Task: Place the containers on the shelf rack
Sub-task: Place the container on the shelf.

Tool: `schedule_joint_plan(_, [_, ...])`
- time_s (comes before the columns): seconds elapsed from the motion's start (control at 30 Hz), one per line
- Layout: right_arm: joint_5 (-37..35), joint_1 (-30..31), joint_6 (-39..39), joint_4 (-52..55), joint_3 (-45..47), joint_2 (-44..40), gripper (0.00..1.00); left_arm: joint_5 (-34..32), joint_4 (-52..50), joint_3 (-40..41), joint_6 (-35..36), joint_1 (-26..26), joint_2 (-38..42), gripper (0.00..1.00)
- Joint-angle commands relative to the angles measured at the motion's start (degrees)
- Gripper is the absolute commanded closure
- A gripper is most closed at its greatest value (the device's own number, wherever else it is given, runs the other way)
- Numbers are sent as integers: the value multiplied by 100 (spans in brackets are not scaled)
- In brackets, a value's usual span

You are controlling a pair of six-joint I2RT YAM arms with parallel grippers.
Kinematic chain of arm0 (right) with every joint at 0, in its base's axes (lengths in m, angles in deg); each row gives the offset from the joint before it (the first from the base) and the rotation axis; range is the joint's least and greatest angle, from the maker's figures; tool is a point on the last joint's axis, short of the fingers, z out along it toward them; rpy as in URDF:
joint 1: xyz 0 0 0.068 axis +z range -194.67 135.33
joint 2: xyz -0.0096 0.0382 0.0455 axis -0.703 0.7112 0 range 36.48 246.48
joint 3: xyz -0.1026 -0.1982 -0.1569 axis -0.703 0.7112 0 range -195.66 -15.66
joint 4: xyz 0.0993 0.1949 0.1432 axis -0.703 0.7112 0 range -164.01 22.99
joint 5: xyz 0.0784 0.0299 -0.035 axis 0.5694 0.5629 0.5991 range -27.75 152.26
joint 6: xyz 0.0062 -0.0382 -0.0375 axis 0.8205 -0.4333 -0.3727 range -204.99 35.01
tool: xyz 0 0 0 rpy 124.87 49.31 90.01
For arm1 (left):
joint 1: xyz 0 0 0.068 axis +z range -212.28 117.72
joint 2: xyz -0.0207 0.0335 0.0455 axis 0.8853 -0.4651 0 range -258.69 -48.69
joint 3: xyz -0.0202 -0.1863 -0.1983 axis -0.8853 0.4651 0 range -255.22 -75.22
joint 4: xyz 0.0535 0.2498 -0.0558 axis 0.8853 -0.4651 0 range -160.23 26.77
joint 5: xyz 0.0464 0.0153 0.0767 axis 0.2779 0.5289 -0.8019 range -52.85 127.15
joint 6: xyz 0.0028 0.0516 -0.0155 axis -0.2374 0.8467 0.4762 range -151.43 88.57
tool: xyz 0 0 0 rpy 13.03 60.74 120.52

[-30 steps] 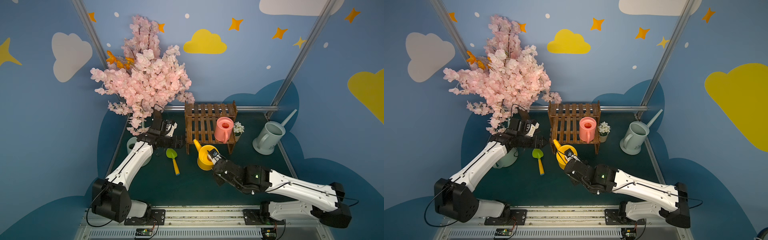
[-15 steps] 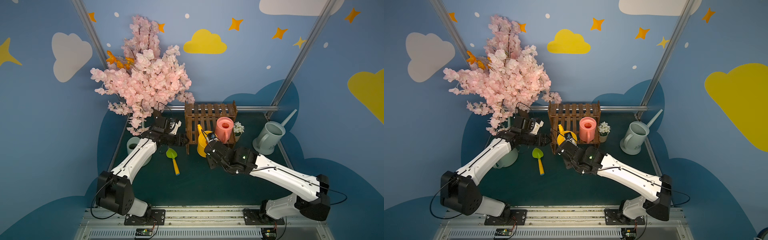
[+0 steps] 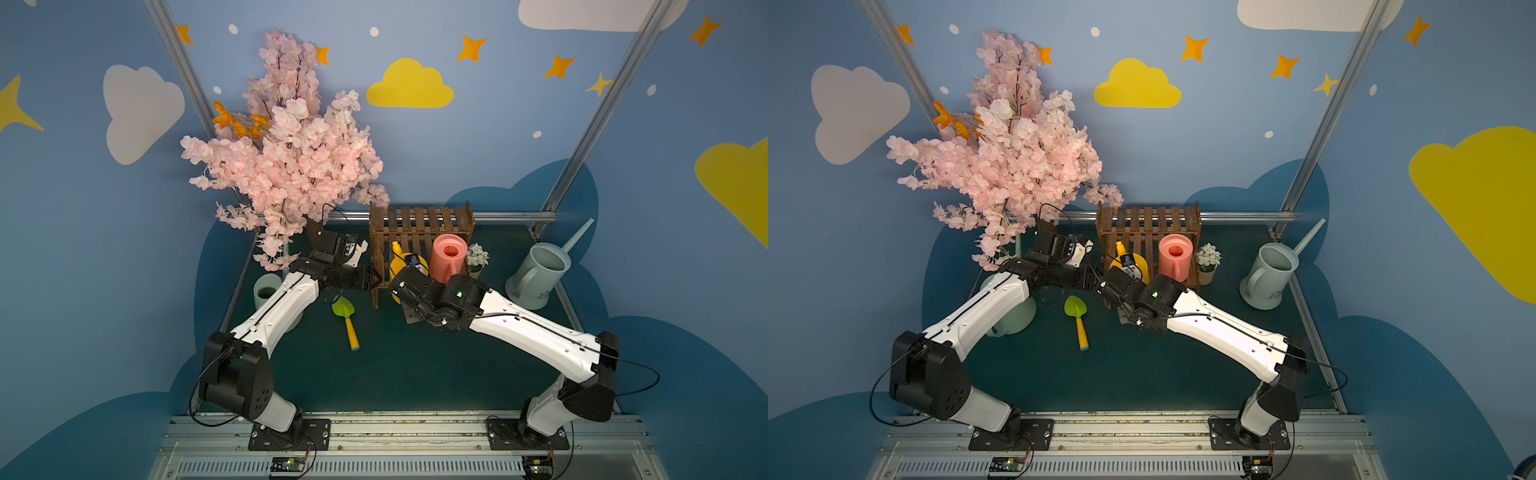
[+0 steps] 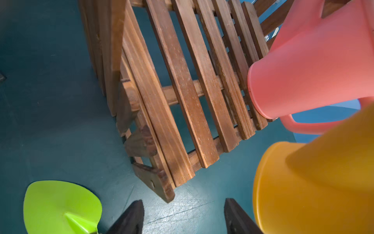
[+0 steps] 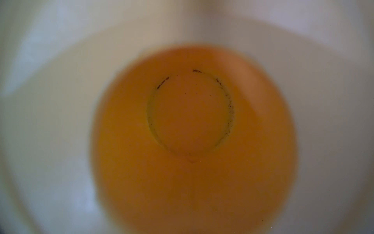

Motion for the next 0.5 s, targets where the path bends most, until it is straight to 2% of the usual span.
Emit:
schedule_joint_plan(0.0, [-86, -136, 230, 235, -283, 118, 100, 32, 80, -154, 26, -37, -71, 36])
schedule_joint_plan(0.47, [328, -509, 409, 450, -673, 697, 100, 12, 146, -161, 28, -81, -173, 41])
